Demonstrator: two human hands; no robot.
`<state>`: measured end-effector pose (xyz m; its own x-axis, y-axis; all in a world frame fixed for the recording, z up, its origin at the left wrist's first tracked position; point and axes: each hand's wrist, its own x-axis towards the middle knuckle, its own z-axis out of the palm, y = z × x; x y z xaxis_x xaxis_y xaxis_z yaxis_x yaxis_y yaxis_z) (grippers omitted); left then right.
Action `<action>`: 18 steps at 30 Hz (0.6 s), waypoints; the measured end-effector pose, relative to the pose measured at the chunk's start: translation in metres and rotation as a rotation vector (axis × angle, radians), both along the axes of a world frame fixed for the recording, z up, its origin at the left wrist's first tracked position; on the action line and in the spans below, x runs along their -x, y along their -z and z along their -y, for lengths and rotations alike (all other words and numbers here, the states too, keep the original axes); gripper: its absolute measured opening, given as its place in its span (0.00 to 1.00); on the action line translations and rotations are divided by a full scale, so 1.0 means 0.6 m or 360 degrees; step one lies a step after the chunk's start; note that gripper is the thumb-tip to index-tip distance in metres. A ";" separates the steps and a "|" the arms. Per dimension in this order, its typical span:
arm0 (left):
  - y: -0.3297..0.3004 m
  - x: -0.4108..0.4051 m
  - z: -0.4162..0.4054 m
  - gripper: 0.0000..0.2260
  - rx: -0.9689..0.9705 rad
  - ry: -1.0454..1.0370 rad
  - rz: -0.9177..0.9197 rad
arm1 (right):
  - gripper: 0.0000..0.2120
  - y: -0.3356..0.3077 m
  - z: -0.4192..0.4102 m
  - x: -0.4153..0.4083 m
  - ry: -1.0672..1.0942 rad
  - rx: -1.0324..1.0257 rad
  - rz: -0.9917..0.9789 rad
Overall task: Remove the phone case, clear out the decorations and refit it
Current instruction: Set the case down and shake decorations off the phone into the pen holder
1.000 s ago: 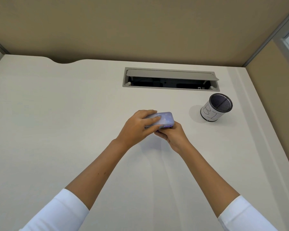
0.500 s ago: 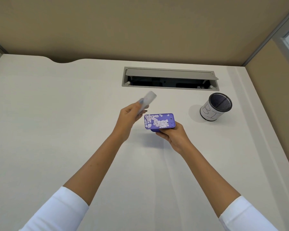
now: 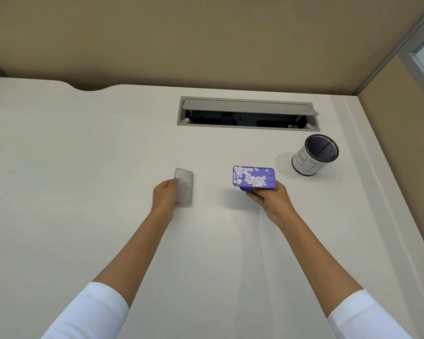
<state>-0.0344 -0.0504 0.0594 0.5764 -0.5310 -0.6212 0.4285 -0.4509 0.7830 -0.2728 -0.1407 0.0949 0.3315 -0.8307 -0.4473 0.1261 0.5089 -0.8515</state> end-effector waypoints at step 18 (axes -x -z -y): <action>0.003 0.001 -0.009 0.10 -0.0093 -0.0150 0.0604 | 0.13 0.003 0.011 0.086 0.0154 0.0028 -0.0069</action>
